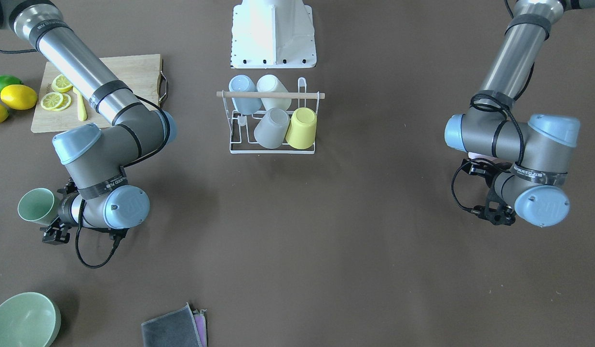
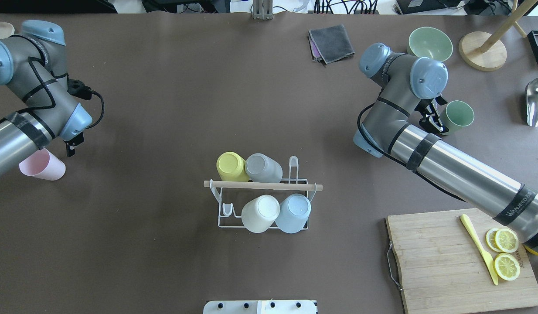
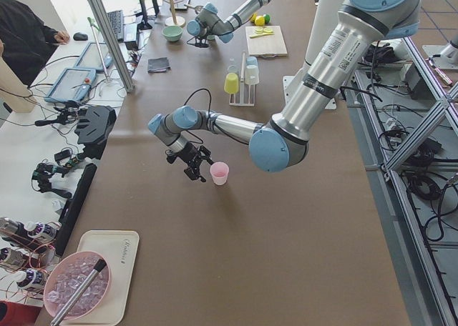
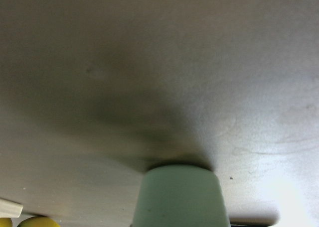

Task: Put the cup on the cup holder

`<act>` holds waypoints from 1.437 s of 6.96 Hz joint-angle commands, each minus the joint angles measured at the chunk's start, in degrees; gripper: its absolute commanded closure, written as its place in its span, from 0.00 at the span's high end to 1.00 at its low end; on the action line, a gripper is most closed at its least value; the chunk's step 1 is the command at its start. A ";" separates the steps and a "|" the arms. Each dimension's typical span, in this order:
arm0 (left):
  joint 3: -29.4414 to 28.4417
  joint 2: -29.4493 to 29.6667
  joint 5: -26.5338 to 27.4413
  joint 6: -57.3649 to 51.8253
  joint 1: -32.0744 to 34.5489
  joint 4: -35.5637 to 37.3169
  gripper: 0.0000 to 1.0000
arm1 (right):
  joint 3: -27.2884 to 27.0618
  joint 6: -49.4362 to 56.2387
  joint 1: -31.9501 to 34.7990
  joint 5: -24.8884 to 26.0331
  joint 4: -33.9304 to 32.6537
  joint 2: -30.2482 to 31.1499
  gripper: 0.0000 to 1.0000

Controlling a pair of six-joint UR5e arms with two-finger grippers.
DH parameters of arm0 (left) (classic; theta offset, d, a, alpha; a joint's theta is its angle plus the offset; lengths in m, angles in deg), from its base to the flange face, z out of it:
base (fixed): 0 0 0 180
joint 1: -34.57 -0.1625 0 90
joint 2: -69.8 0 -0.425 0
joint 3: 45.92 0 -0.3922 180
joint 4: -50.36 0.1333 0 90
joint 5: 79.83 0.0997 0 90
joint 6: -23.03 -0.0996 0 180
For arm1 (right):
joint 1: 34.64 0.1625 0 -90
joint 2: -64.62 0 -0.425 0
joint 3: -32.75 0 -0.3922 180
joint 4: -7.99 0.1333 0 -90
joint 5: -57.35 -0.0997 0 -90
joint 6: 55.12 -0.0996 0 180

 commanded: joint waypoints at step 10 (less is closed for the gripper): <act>-3.38 0.00 -0.85 -6.83 -1.24 7.73 0.00 | -3.13 -0.08 -1.17 2.85 0.51 4.66 1.00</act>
